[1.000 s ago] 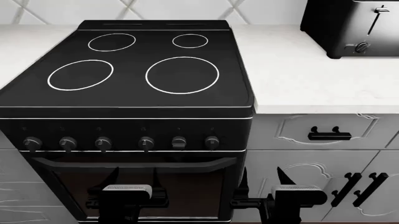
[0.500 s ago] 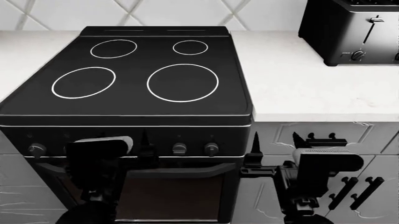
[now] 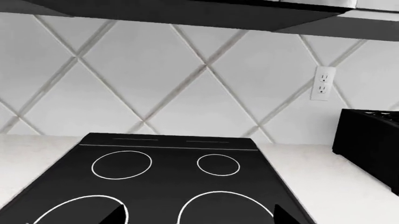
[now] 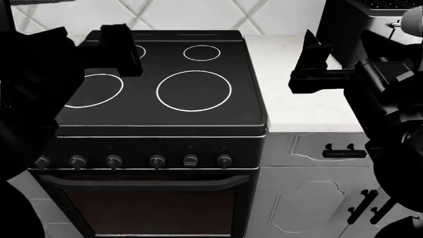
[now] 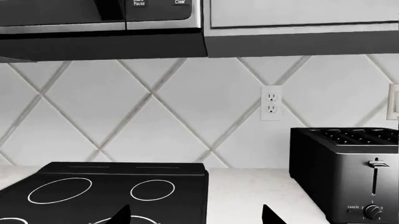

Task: Open the microwave door

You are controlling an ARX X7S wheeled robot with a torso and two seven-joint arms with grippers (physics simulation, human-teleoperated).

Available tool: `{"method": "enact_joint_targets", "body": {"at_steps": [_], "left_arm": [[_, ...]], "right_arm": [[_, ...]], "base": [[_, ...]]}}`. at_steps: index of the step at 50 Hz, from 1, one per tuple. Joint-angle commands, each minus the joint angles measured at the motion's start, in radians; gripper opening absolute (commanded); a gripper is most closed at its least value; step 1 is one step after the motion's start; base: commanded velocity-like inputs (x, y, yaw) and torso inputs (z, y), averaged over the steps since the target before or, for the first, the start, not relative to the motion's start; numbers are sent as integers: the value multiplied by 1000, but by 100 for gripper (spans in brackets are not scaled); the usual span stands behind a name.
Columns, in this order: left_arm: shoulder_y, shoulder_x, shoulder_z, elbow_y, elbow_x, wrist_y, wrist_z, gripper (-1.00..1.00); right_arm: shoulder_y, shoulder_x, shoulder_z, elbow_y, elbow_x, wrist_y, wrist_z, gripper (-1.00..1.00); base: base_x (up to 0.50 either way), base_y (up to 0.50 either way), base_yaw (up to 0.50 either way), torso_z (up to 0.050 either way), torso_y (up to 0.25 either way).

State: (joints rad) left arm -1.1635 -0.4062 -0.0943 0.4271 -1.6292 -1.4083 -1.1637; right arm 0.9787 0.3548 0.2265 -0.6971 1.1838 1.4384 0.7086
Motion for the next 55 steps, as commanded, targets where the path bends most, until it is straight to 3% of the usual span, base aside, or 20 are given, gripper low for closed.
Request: {"method": "enact_joint_targets", "body": {"at_steps": [1,13,23,32,55], "left_arm": [[-415,-140,106,-205,-315,-59,-212,100],[-690,-156,194,-385,-171,-103,-82,100],[-913,-150,278,-491,-6,-104,100,100],[-982,-147,345,-523,93,-74,201,100],[-995,-147,369,-534,35,-50,175,100]], "right_arm": [[412,171,-107,197,543,86,402,100],[628,246,-208,320,648,43,468,100],[736,262,-239,363,586,50,394,100],[782,281,-272,380,581,45,368,100],[766,327,-312,350,603,4,369,100]], "base": [[0,0,0,0,0],[18,-1,0,0,0],[267,-118,0,0,0],[306,-220,0,0,0],[317,-144,0,0,0]]}}
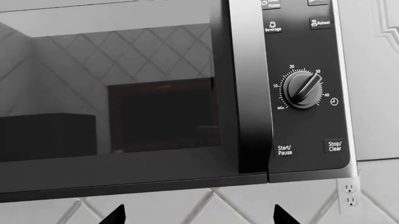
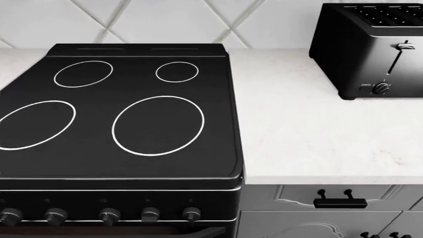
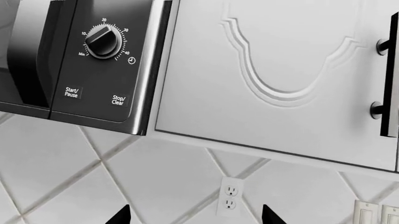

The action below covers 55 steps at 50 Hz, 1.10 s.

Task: Open the microwave door

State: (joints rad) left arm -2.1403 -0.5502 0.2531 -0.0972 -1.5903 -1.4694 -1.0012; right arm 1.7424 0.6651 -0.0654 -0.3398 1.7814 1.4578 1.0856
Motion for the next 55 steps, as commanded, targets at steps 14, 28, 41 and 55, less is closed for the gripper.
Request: {"method": "enact_joint_targets", "body": {"at_steps": [14,28,41,55], "left_arm": [[-23,18,18,-8,-70,40,1,100],[-122,154,133,-166,211,234,268,100],[-207,375,438,-722,681,614,650,100],[-216,550,453,-1112,832,825,833,100]], "right_arm": [[7,36,-52,-24,4,-27,3,100],[-4,35,-74,-38,-10,-39,-33,100],[-131,58,-23,-92,-52,-78,-123,100],[-198,73,-11,-119,-94,-101,-165,100]], "base": [[294,0,0,0,0],[0,0,0,0,1],[0,0,0,0,0],[0,0,0,0,0]]}}
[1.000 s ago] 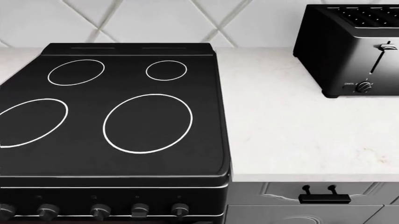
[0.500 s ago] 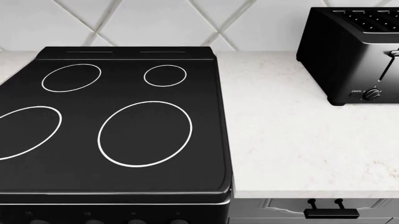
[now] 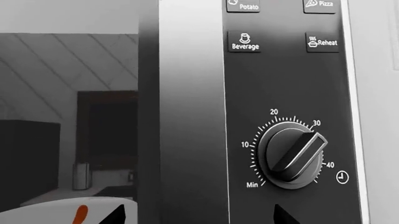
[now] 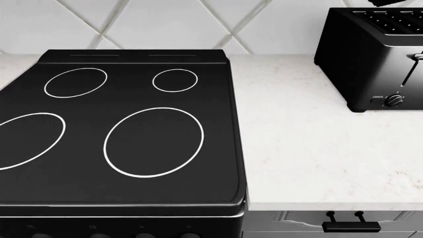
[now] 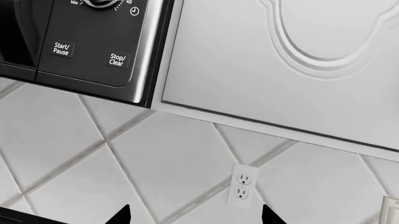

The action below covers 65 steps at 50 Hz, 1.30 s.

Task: Open the microwave door

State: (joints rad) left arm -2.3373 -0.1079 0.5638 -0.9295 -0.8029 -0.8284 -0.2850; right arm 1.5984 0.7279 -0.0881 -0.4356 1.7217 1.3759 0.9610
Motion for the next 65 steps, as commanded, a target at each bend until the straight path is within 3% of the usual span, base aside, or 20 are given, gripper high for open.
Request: {"method": "enact_joint_targets", "body": {"at_steps": [1,5,9,10,19,28,32,35,38,40,65], "left_arm": [[-19,108,191,-297,3,201,110,100],[-2,108,424,-371,-193,270,91,100],[61,107,356,-379,-111,247,64,100],[74,107,315,-379,-60,240,58,-100],[116,92,-159,-379,438,242,40,-100],[39,89,-368,-379,634,286,77,-100],[2,84,-371,-333,644,267,145,-100],[201,13,-383,117,587,-90,127,-100],[267,-28,-421,536,535,-259,120,-100],[283,-46,-440,635,509,-327,121,-100],[115,-47,-657,1118,354,-684,59,-100]], "right_arm": [[-59,13,14,-25,-34,-21,-41,100],[-72,22,18,-37,-37,-25,-48,100],[-93,26,22,-46,-38,-34,-51,100],[-97,27,23,-46,-38,-35,-51,100],[-129,32,25,-53,-63,-49,-71,100],[-125,48,23,-57,-40,-54,-53,100],[-125,61,23,-62,-17,-57,-34,100],[-130,62,21,-61,-22,-59,-31,100],[-106,56,2,-53,-10,-56,-11,100],[-92,53,-11,-49,6,-55,10,100],[-8,65,-94,-39,141,-75,155,100]], "base": [[0,0,0,0,0],[0,0,0,0,0],[0,0,0,0,0],[0,0,0,0,0],[0,0,0,0,0],[0,0,0,0,0],[4,2,3,0,0],[0,3,4,5,0],[0,3,4,0,0],[0,3,1,0,0],[0,1,1,3,5]]}}
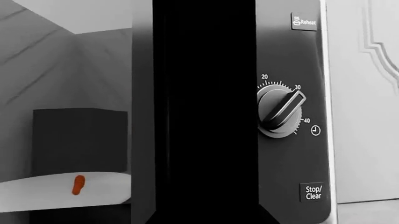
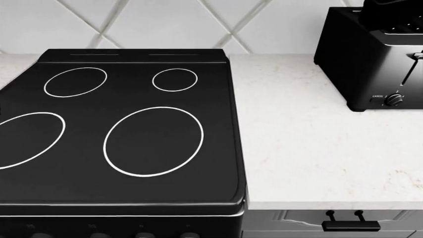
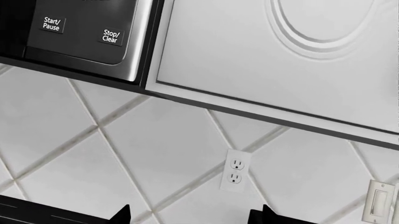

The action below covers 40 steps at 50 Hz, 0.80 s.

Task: Open the microwave door

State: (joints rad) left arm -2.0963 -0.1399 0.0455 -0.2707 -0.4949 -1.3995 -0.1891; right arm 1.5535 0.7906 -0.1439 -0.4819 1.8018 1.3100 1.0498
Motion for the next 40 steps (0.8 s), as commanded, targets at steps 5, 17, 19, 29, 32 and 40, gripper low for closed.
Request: {"method": "enact_joint_targets", "body": {"at_steps": [5,17,19,29,32,40], "left_arm": [[-166,-36,-187,509,-64,-170,-102,-100],[-260,-131,-220,498,-506,-128,-473,100],[-260,-178,-188,483,-636,-56,-579,100],[-260,-166,-54,514,-798,-18,-667,100],[-260,-44,-61,467,-802,-119,-626,100],[-230,97,27,292,-869,-111,-639,100]], "right_arm": [[62,1,-62,13,88,-13,95,100],[56,9,-69,5,102,-29,103,100],[53,10,-69,2,103,-32,103,100],[44,14,-63,-9,106,-51,103,100],[23,20,-41,-26,108,-71,103,100],[-106,48,46,-82,80,-120,69,100]], "base": [[0,0,0,2,5],[0,0,0,1,2],[0,0,0,0,0],[0,0,0,0,0],[0,0,0,0,0],[0,0,0,0,0]]}}
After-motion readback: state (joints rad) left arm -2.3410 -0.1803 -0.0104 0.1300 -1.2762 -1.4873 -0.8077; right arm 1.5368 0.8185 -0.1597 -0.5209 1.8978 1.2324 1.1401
